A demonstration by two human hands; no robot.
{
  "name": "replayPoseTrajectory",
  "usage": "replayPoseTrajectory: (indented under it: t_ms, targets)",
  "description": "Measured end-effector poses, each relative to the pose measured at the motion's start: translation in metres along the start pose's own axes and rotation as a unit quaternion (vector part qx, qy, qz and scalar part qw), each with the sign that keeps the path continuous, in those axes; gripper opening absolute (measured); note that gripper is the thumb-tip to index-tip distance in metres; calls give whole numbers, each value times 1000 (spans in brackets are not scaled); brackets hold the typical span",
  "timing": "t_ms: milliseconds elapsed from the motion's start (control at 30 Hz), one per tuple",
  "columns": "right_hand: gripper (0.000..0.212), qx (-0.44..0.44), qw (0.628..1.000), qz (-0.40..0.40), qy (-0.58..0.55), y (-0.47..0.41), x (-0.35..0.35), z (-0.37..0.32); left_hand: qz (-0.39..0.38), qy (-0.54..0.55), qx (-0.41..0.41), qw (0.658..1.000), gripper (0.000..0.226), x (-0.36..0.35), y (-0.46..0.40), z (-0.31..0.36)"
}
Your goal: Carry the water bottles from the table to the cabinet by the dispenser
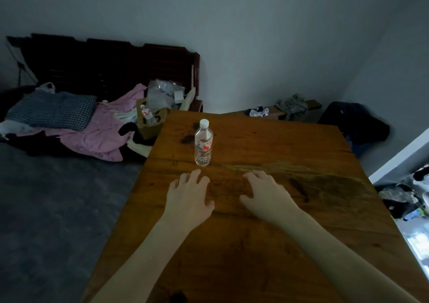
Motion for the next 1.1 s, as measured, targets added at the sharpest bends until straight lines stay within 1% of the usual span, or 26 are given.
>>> replayPoseTrajectory:
  t_ms: [400,600,833,900,967,1033,1100]
  targets:
    - [64,45,998,-45,-30,-99,-24,6,-19,-7,59,998,53,-33,-78,-24]
    - [63,48,995,-67,-58,-137,-49,6,-47,-14,78,996,54,-57,-121,-35]
    - [61,41,992,-75,-89,-170,-71,9,-41,-15,82,996,53,-81,-169,-44]
    - [61,34,992,-78,-99,-179,-77,11,-42,14,96,994,55,-88,-183,-49]
    - [60,29,991,-81,-103,-185,-83,13,-49,86,123,987,61,-95,-198,-58]
    - [61,25,990,-87,-107,-191,-90,14,-40,194,158,967,70,-100,-213,-65]
    - [60,21,989,-91,-112,-197,-95,16,0,297,194,935,89,-102,-226,-71]
Point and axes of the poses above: each hand's wrist, its own y-axis away from the middle knuckle, its own x-axis out of the back of the hand, z = x × y, the point moved 6 cm from there along -y, towards the middle knuckle, and after that the axes turned 4 degrees about -y, right-handed, at the moved point
